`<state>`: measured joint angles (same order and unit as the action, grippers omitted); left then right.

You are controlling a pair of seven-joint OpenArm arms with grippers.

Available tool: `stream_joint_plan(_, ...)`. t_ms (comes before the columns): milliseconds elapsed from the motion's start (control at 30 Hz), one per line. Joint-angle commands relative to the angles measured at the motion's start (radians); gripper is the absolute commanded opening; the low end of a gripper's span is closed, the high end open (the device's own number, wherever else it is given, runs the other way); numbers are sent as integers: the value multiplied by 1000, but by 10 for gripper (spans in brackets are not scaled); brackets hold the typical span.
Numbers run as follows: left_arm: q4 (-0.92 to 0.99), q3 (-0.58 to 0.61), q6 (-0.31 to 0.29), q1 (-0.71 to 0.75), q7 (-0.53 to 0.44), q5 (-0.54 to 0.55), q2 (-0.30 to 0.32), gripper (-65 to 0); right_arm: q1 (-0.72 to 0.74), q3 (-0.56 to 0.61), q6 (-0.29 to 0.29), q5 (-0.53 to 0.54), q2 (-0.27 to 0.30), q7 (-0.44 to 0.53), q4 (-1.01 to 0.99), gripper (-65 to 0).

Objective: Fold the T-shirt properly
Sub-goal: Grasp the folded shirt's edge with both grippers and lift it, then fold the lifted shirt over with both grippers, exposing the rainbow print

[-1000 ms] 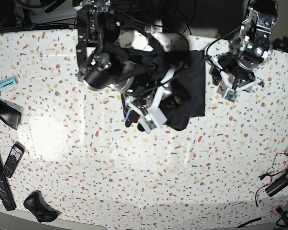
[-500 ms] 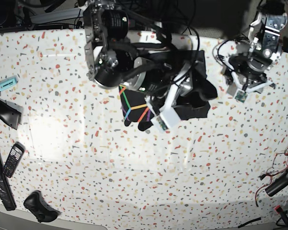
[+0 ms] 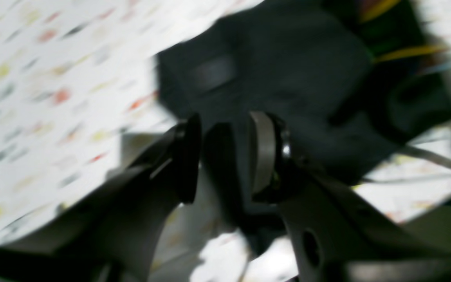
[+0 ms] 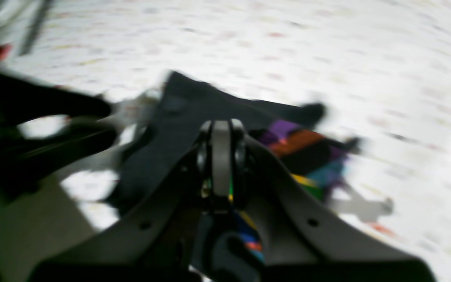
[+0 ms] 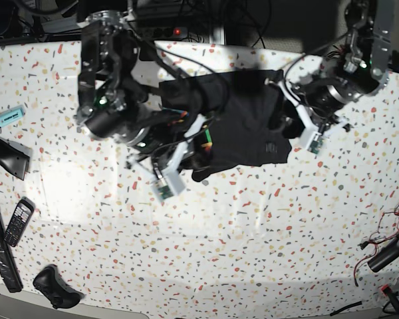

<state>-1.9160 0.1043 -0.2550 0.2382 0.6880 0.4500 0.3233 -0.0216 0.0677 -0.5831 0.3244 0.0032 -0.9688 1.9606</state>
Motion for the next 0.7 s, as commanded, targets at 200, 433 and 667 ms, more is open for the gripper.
stream_joint_plan(200, 98, -5, -3, 57, -82, -68, -89, -463, 39, -59, -3, 18, 47, 82, -149, -650)
stream_joint_plan(433, 373, -6, 18, -37, -109, -205, -90, -463, 91, -60, -3, -45, 48, 89, -342, -650)
stream_joint_plan(667, 575, -5, 21, -180, -179, -239, -79, -463, 42, -61, -4, -64, 89, 82, -336, -650)
